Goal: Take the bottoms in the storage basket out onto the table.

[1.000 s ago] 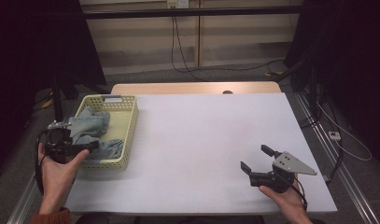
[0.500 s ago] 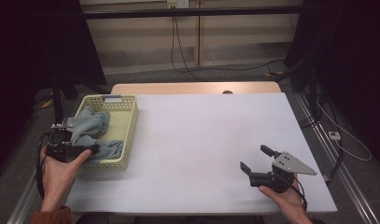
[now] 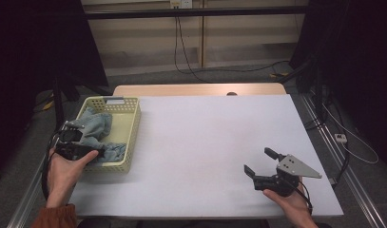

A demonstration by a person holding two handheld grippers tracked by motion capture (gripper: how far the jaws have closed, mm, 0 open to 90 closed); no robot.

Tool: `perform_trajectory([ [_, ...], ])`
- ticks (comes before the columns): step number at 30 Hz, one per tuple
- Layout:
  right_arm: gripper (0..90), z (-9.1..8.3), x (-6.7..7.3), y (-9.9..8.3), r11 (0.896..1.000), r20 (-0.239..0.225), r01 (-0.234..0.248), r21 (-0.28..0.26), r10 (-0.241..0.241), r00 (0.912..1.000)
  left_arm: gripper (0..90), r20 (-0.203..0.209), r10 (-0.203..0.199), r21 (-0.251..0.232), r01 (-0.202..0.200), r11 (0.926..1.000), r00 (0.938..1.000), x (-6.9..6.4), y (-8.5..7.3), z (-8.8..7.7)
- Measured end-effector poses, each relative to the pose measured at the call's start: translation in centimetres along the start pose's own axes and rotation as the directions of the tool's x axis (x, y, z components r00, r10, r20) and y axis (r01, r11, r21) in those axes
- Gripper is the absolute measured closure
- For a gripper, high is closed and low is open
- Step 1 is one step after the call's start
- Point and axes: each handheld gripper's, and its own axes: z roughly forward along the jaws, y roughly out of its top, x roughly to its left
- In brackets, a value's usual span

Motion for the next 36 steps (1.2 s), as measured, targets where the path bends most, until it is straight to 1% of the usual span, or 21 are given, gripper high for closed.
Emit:
perform_trajectory([
  [1,6.4,0.0,0.0,0.0,1.000,0.000,0.000,0.000,0.000,1.0000,15.4,0.003,0.009,0.010,-0.009,0.9999,1.0000,0.0,0.1,0.1],
  [2,6.4,0.0,0.0,0.0,1.000,0.000,-0.002,0.000,0.002,1.0000,18.9,0.003,0.015,0.008,-0.015,0.9999,0.9999,0.0,0.2,0.1],
  [3,6.4,0.1,0.0,0.0,1.000,-0.001,-0.003,0.000,0.003,1.0000,25.7,0.003,0.020,0.013,-0.020,0.9997,0.9998,-0.1,0.3,0.2],
  [4,6.4,0.1,0.0,0.0,1.000,-0.001,-0.003,0.000,0.003,1.0000,25.7,0.002,0.014,0.012,-0.014,0.9998,0.9999,-0.2,0.3,0.3],
  [5,6.4,0.1,0.0,0.0,1.000,-0.001,-0.002,0.000,0.002,1.0000,28.9,0.003,0.023,0.013,-0.023,0.9997,0.9997,-0.2,0.3,0.3],
  [6,6.4,0.0,0.0,0.0,1.000,0.000,-0.001,0.000,0.001,1.0000,34.8,0.004,0.027,0.016,-0.027,0.9995,0.9996,-0.2,0.4,0.2],
  [7,6.4,0.0,0.0,0.0,1.000,0.000,-0.001,0.000,0.001,1.0000,34.8,0.005,0.028,0.016,-0.028,0.9995,0.9996,-0.2,0.4,0.2],
  [8,6.5,0.0,0.0,0.0,1.000,0.001,-0.003,0.000,0.003,1.0000,40.1,0.004,0.033,0.013,-0.033,0.9994,0.9995,-0.3,0.4,0.2],
  [9,6.5,0.0,0.0,0.0,1.000,0.001,-0.003,0.000,0.003,1.0000,40.1,0.001,0.041,0.008,-0.041,0.9991,0.9991,-0.3,0.4,0.2],
  [11,6.5,0.0,-0.1,0.0,1.000,0.002,-0.002,0.001,0.002,1.0000,46.0,-0.006,0.051,-0.002,-0.051,0.9987,0.9987,-0.4,0.3,0.1],
  [13,6.6,0.0,0.0,0.0,1.000,0.001,-0.003,0.000,0.003,1.0000,51.6,-0.014,0.047,-0.017,-0.047,0.9987,0.9988,-0.5,0.2,0.1],
  [14,6.6,0.0,0.0,0.0,1.000,0.001,-0.003,0.001,0.003,1.0000,53.8,-0.016,0.054,-0.022,-0.054,0.9983,0.9984,-0.4,0.2,0.1],
  [20,6.7,0.0,0.0,0.0,1.000,0.000,-0.002,0.001,0.002,1.0000,59.4,-0.035,0.085,-0.041,-0.086,0.9954,0.9958,-0.8,0.1,-0.2],
  [23,6.7,0.0,-0.1,0.0,1.000,0.001,-0.003,0.001,0.003,1.0000,61.3,-0.052,0.091,-0.077,-0.095,0.9925,0.9945,-1.2,0.0,-0.5],
  [26,6.7,0.1,-0.1,0.0,1.000,0.001,-0.004,0.002,0.004,1.0000,62.6,-0.058,0.111,-0.100,-0.117,0.9881,0.9921,-1.3,-0.1,-0.7],
  [30,6.7,0.1,-0.1,0.0,1.000,0.000,-0.003,0.001,0.003,1.0000,65.4,-0.048,0.117,-0.155,-0.123,0.9802,0.9919,-1.2,-0.3,-1.4],
  [31,6.7,0.1,-0.1,0.0,1.000,0.000,-0.004,0.002,0.004,1.0000,66.1,-0.047,0.110,-0.172,-0.116,0.9782,0.9928,-1.3,-0.4,-1.5],
  [32,6.7,0.1,-0.1,0.0,1.000,0.000,-0.005,0.002,0.005,1.0000,66.5,-0.047,0.118,-0.175,-0.125,0.9767,0.9919,-1.2,-0.4,-1.7],
  [34,6.7,0.1,-0.1,0.0,1.000,0.001,-0.004,0.002,0.004,1.0000,66.8,-0.054,0.126,-0.200,-0.134,0.9706,0.9906,-1.4,-0.4,-1.9],
  [35,6.7,0.0,-0.1,0.0,1.000,0.001,-0.003,0.002,0.003,1.0000,67.0,-0.052,0.129,-0.207,-0.137,0.9688,0.9903,-1.4,-0.4,-2.1],
  [36,6.7,0.0,-0.1,0.0,1.000,0.000,-0.003,0.001,0.003,1.0000,67.3,-0.053,0.133,-0.221,-0.141,0.9649,0.9897,-1.5,-0.4,-2.2],
])
